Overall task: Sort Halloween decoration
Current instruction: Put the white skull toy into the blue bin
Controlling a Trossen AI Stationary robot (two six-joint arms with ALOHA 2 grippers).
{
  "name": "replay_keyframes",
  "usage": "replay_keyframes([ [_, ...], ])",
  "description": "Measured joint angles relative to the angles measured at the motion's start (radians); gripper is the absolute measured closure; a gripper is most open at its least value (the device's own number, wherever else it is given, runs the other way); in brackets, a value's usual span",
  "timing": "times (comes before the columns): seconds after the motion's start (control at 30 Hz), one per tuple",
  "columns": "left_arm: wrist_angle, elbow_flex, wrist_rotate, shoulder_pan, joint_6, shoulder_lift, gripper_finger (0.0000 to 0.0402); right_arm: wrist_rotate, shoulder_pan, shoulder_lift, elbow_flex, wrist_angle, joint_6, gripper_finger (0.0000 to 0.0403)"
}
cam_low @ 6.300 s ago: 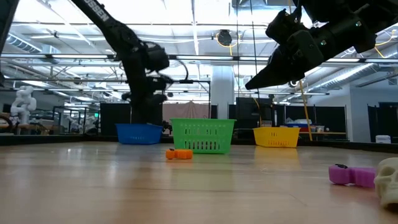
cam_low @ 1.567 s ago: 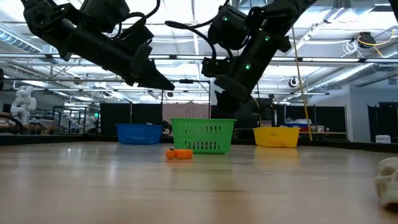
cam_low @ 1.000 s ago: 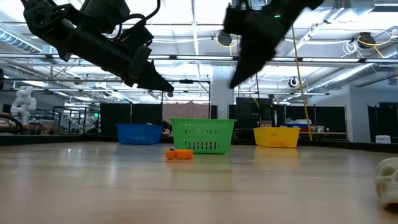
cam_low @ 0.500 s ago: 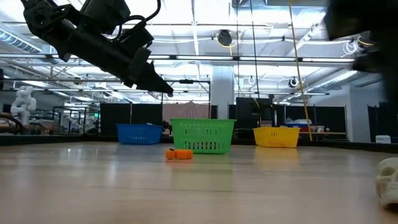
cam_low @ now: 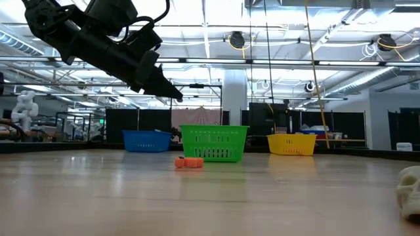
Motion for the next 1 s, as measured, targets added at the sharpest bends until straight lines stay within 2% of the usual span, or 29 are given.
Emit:
replay_keyframes([
  [0.2,-0.002,0.000,0.000,0.000,0.000,0.000,0.0400,-0.017,-0.001,0.062,0.000,-0.040,-0.032,0.0222],
  [0.57,-0.024,0.000,0.000,0.000,0.000,0.000,0.0400,-0.056,-0.001,0.173,0.000,-0.014,-0.230,0.0224],
  [0.77,-0.026,0.000,0.000,0.000,0.001,0.000,0.0400,-0.078,-0.003,0.198,0.002,-0.012,-0.238,0.0236],
  [1.0,-0.052,0.000,0.000,0.000,0.001,0.000,0.0400,-0.077,-0.007,0.200,0.002,-0.009,-0.241,0.0276],
])
